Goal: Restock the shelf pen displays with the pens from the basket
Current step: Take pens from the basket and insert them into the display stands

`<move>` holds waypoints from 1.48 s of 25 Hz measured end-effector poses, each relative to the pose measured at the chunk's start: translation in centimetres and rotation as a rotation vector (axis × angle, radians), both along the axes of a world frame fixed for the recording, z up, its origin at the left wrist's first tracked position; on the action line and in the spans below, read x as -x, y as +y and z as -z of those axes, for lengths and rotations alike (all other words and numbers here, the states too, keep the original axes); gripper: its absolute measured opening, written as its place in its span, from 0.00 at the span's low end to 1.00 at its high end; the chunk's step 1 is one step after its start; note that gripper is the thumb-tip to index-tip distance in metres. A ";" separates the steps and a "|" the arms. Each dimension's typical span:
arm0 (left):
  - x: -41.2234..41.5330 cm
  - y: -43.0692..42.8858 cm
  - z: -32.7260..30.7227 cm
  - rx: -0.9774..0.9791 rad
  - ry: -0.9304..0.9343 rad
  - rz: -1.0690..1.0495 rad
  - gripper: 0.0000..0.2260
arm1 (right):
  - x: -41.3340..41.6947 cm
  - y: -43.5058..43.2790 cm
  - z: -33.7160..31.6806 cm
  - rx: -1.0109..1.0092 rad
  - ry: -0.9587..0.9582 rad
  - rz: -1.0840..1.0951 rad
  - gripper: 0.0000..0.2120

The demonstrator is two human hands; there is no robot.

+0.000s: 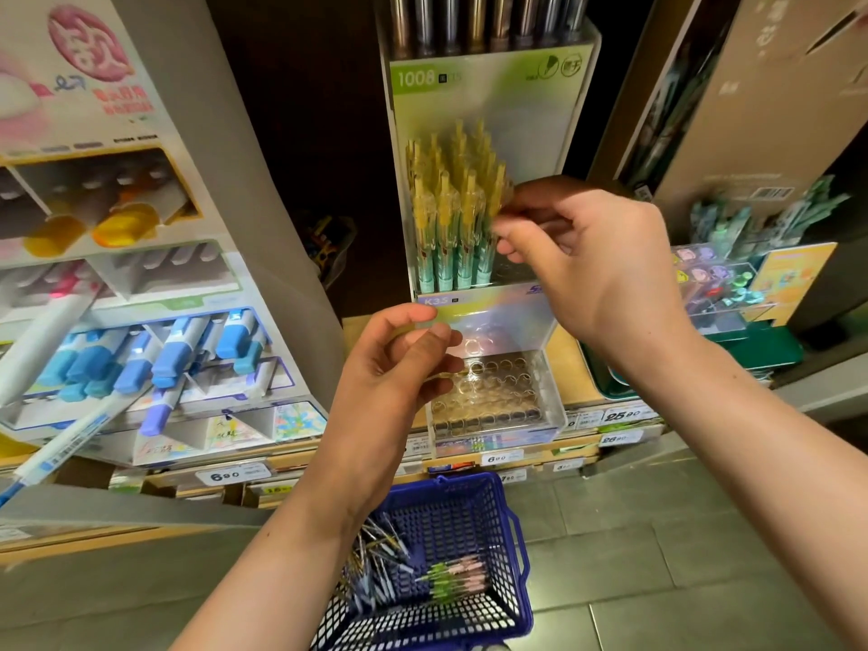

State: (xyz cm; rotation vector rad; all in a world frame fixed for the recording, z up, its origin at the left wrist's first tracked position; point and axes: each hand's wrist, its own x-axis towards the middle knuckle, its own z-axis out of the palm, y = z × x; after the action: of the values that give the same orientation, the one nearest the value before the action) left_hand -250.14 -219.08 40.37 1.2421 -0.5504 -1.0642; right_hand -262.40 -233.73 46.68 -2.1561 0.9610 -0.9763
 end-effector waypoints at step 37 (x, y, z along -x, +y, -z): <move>4.0 17.2 19.3 -0.344 0.194 -0.196 0.07 | 7.4 19.6 22.9 -1.132 -0.119 -0.339 0.12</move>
State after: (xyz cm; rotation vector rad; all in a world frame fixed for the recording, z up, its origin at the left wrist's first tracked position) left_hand -254.13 -201.92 21.07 1.4389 -0.0942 -1.1261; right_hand -269.83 -214.14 23.80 -1.2074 0.7618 -0.2408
